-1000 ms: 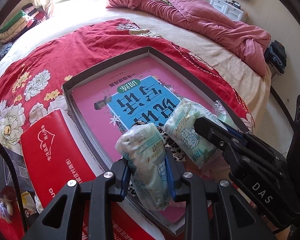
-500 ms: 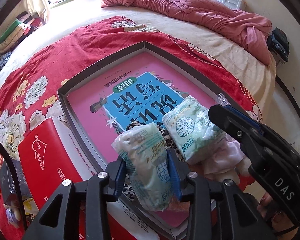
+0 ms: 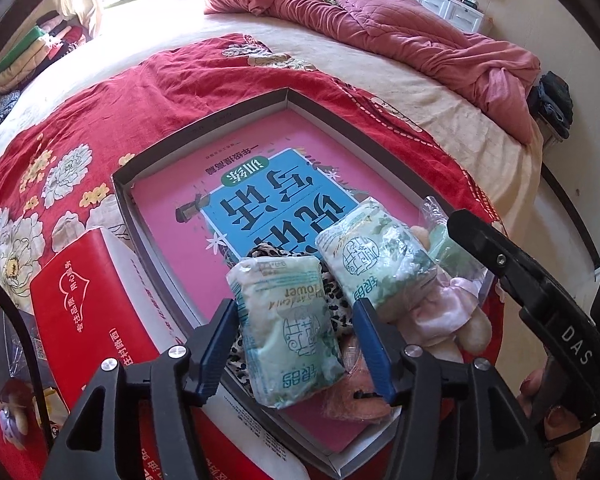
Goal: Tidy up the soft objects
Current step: 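Lower both tissue packs into the pink tray and open both tools, then move both open tools back over the pile of items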
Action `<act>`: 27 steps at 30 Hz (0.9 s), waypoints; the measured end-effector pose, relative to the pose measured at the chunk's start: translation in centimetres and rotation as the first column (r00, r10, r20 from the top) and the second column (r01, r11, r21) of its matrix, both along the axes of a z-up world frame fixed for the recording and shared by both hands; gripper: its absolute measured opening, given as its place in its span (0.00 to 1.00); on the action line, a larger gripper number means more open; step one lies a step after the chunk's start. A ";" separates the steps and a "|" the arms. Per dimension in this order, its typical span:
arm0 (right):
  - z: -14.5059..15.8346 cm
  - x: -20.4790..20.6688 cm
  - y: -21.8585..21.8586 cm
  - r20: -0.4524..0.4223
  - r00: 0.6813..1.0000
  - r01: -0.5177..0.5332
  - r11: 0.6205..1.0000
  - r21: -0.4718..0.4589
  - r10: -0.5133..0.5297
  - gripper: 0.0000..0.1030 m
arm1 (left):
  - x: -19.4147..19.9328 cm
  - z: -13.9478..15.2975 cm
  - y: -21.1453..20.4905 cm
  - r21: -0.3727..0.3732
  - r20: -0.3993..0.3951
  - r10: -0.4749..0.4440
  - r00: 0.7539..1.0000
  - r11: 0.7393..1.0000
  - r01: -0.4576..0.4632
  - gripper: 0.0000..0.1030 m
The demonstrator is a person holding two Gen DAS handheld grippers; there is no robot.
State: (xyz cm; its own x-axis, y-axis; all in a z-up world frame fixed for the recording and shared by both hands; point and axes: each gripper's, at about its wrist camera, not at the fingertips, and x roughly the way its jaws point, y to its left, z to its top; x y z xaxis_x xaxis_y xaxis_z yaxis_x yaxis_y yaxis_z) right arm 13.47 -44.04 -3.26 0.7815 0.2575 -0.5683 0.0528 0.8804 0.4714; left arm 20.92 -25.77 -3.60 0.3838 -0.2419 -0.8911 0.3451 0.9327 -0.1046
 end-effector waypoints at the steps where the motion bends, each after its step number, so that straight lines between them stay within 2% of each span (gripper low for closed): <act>1: 0.0 0.0 -0.1 0.000 1.000 0.007 1.000 -0.001 -0.007 0.42 | -0.1 0.1 0.0 -0.001 0.001 0.001 1.000 1.000 -0.001 0.57; 3: 0.0 -0.1 -0.4 0.000 1.000 0.014 1.000 -0.001 -0.014 0.43 | -0.2 0.2 0.0 0.004 0.004 0.000 1.000 1.000 0.000 0.59; 6: 0.1 -0.1 -0.4 0.004 1.000 0.018 1.000 -0.003 -0.018 0.49 | -0.5 0.4 0.0 0.006 0.013 -0.001 1.000 1.000 0.001 0.64; 16: 0.3 -0.1 -0.1 0.005 1.000 0.025 0.999 -0.040 -0.025 0.56 | -0.9 0.9 0.6 -0.001 0.030 0.012 0.999 1.000 -0.012 0.65; 20: 0.4 -0.2 0.0 0.005 0.999 0.032 0.998 -0.052 -0.032 0.59 | -1.4 1.5 0.7 -0.004 0.050 0.015 0.999 1.000 -0.015 0.70; 27: 0.9 -0.7 0.3 0.014 0.998 0.063 0.990 -0.128 -0.062 0.67 | -2.1 2.5 1.2 -0.007 0.069 0.030 0.997 1.000 -0.029 0.74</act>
State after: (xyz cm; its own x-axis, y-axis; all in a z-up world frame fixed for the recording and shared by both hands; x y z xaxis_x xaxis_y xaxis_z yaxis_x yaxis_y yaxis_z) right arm 12.74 -43.78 -2.32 0.7993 0.1338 -0.5858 0.1052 0.9286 0.3558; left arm 18.79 -24.61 -1.05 0.4510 -0.2347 -0.8611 0.3242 0.9420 -0.0869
